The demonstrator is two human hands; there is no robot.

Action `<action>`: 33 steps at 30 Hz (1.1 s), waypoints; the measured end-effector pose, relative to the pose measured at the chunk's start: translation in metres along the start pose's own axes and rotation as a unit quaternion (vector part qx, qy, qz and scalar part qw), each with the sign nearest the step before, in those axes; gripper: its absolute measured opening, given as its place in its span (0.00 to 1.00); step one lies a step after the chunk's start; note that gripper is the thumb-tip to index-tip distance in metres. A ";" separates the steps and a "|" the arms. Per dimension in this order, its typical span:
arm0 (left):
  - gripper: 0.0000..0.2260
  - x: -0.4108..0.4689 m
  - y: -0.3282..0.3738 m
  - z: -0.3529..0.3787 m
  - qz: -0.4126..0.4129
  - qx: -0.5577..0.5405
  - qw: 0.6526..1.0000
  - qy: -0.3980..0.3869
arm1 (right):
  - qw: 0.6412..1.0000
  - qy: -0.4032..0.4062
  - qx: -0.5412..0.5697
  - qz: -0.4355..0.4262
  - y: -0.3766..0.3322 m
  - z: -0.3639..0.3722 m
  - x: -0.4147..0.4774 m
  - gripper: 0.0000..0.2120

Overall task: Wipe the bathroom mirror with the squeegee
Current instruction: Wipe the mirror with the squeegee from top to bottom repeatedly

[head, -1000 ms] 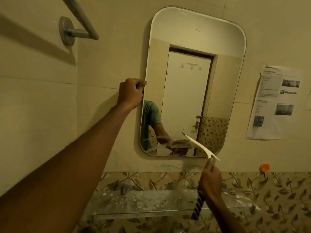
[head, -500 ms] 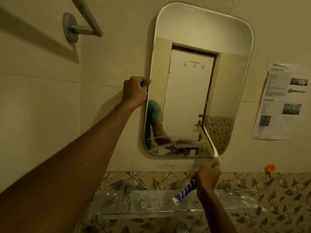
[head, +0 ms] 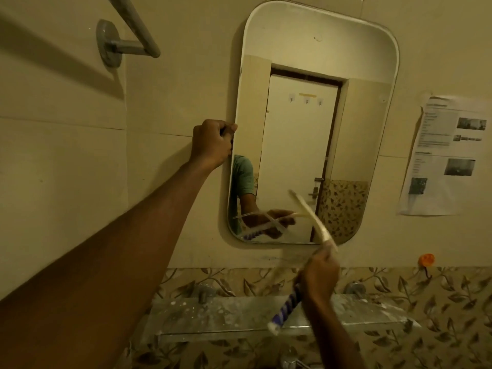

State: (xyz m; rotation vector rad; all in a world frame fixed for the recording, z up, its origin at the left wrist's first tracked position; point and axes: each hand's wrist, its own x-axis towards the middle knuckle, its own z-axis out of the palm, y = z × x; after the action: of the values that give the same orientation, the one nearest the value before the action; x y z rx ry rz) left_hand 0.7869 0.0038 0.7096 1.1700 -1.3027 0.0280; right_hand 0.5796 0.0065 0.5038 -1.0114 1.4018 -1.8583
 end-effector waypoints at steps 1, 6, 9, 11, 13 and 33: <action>0.14 0.000 0.000 0.001 0.003 0.002 1.000 0.002 | 1.000 0.020 0.002 0.005 -0.007 -0.004 0.011 0.17; 0.14 0.001 -0.002 0.002 0.010 0.009 1.000 0.010 | 0.999 0.030 0.014 0.011 0.000 0.024 -0.007 0.18; 0.14 0.000 -0.001 0.002 0.011 0.011 1.000 0.011 | 0.999 0.009 0.030 0.008 0.011 0.048 -0.043 0.19; 0.14 0.000 -0.001 0.003 0.009 0.011 1.000 0.013 | 0.999 -0.014 0.037 0.011 0.013 0.056 -0.058 0.20; 0.14 0.000 0.000 0.003 0.004 0.011 1.000 0.013 | 0.999 -0.048 0.025 0.004 0.019 0.061 -0.073 0.22; 0.14 -0.001 0.002 -0.003 -0.009 -0.002 1.000 0.005 | 0.929 -0.139 -0.203 -0.276 -0.007 0.021 -0.049 0.20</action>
State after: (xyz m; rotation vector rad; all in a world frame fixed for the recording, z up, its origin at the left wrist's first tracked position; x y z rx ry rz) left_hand 0.7874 0.0072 0.7101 1.1774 -1.2829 0.0185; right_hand 0.6236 0.0381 0.5032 -1.9657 1.4519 -1.7108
